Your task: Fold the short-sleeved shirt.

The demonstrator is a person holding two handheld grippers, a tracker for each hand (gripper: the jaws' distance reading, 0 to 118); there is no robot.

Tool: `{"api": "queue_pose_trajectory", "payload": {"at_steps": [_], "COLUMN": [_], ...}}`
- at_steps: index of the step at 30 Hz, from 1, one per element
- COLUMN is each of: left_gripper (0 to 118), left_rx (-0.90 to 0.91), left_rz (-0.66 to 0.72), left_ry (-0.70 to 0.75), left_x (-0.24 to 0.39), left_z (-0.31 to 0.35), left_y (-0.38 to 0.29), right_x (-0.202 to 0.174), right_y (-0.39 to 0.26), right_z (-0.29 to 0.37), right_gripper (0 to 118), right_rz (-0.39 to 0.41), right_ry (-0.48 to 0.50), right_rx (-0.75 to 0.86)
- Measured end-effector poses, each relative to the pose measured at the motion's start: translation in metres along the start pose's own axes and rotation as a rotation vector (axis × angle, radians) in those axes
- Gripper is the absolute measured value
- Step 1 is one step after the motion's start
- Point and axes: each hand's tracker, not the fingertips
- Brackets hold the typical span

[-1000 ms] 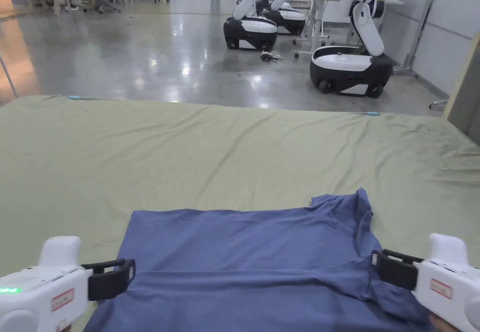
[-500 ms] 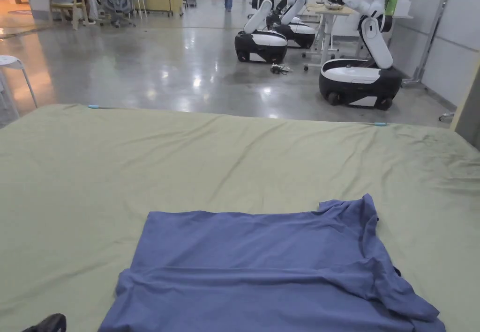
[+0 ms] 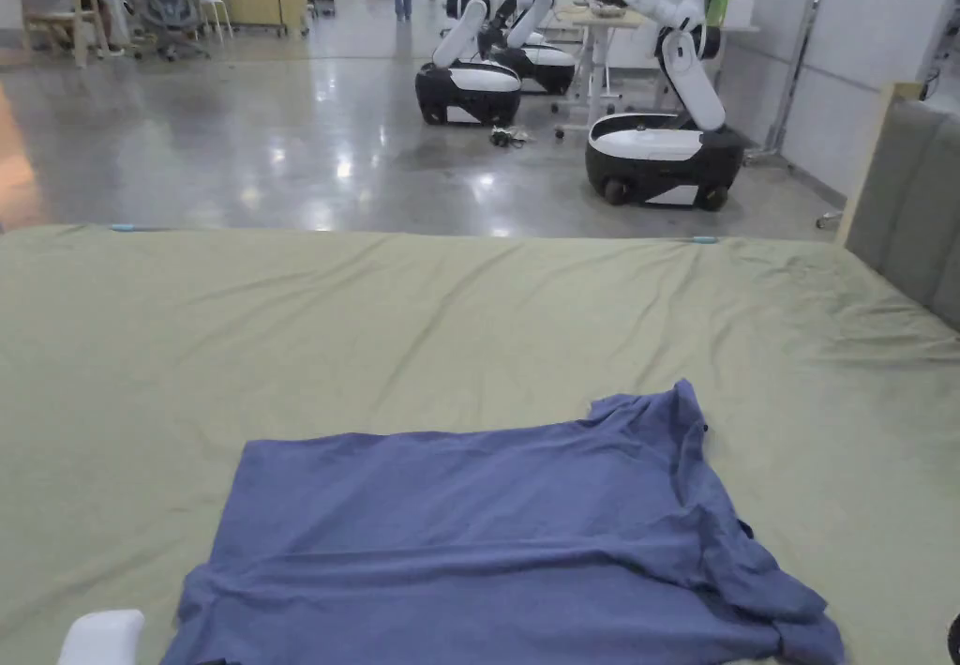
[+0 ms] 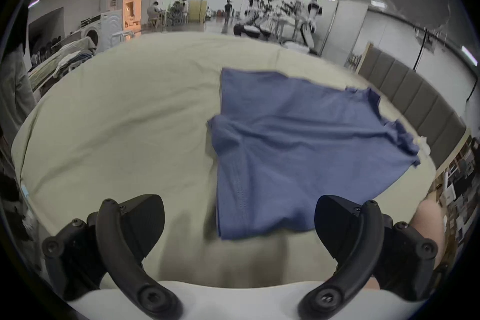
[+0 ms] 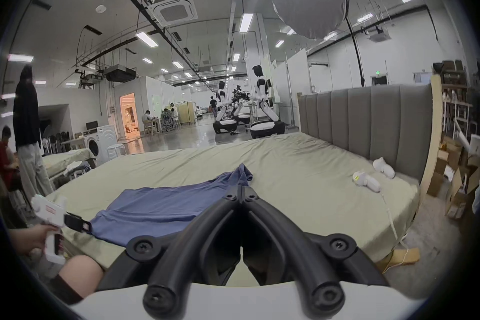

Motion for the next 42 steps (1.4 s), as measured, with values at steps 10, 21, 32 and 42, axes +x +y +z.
{"api": "queue_pose_trajectory", "payload": {"at_steps": [10,21,32,42], "left_gripper": [4,4,4,4], "left_rx": [0.122,0.14,0.115,0.162], "left_rz": [0.068,0.036,0.028,0.005], "left_ry": [-0.099,-0.109,-0.098,-0.097], "left_x": [-0.005,-0.007,-0.009,-0.011], "left_z": [0.035,0.058,0.056,0.062], "left_y": [-0.016,0.004,0.013,0.018], "right_x": [0.013,0.028,0.041,0.058], "right_y": [-0.011,-0.044,-0.089,-0.073], "right_z": [-0.025,-0.177,-0.246,-0.224], "right_gripper": [0,115,41,15], "right_rz": [-0.035,0.117,0.129,0.039], "right_ry": [-0.024,0.061,-0.021,0.084], "right_rx": [-0.134,-0.545,-0.742,-0.589]}}
